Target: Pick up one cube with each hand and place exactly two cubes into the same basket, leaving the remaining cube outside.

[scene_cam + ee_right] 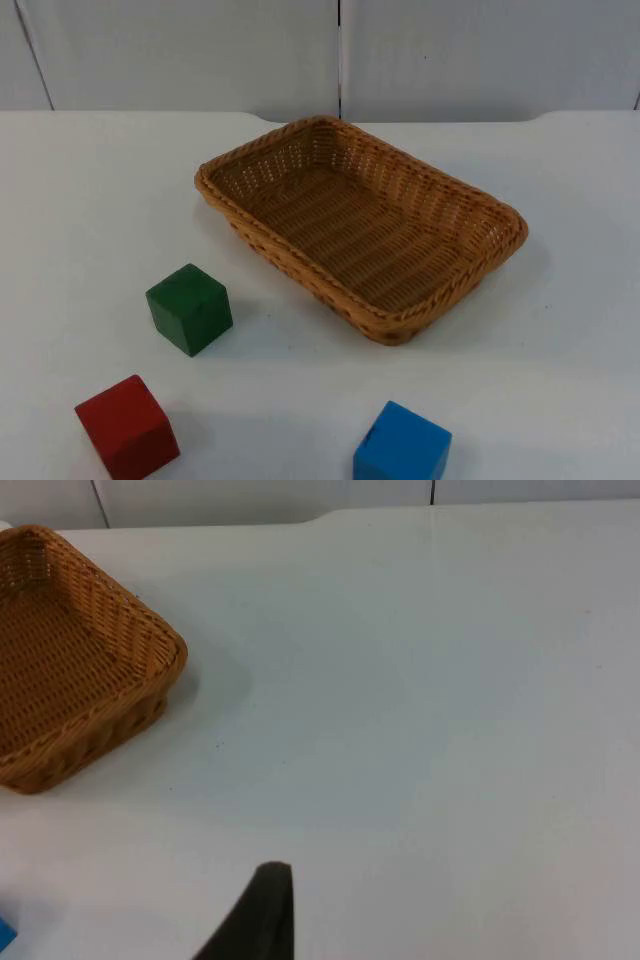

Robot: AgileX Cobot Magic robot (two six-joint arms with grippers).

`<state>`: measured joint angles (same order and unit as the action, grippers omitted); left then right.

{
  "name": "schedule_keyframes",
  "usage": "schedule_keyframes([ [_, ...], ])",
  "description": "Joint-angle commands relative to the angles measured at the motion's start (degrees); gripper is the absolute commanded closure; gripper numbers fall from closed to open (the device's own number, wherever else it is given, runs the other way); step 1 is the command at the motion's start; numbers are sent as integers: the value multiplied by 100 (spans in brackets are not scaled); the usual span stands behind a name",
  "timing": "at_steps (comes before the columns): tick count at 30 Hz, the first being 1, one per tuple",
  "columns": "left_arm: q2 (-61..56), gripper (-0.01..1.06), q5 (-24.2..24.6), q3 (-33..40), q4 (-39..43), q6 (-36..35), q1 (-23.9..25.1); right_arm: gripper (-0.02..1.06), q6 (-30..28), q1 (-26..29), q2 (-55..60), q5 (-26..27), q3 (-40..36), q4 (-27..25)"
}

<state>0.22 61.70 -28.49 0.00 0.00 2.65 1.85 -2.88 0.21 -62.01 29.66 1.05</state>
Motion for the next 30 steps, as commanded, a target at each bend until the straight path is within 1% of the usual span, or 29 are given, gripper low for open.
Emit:
schedule_keyframes([
  [1, -22, 0, -12, 22, -80, 0, 17, -1, -13, 46, 87, 95, 39, -16],
  [9, -22, 0, -23, 11, -115, -46, 17, -1, -36, 34, 497, 393, 351, -15],
  [17, -22, 0, -108, -134, -129, -46, 17, -1, -36, 34, 838, 490, 610, -15],
  [21, 290, 0, -108, -254, -144, -46, 17, -1, -36, 34, 1041, 685, 713, -15],
  [25, 556, 0, -198, -366, -172, -46, 17, -1, -36, 34, 1290, 740, 836, -27],
  [30, 861, 0, -402, -488, -529, -46, 17, -1, -36, 34, 1691, 779, 1041, -27],
])
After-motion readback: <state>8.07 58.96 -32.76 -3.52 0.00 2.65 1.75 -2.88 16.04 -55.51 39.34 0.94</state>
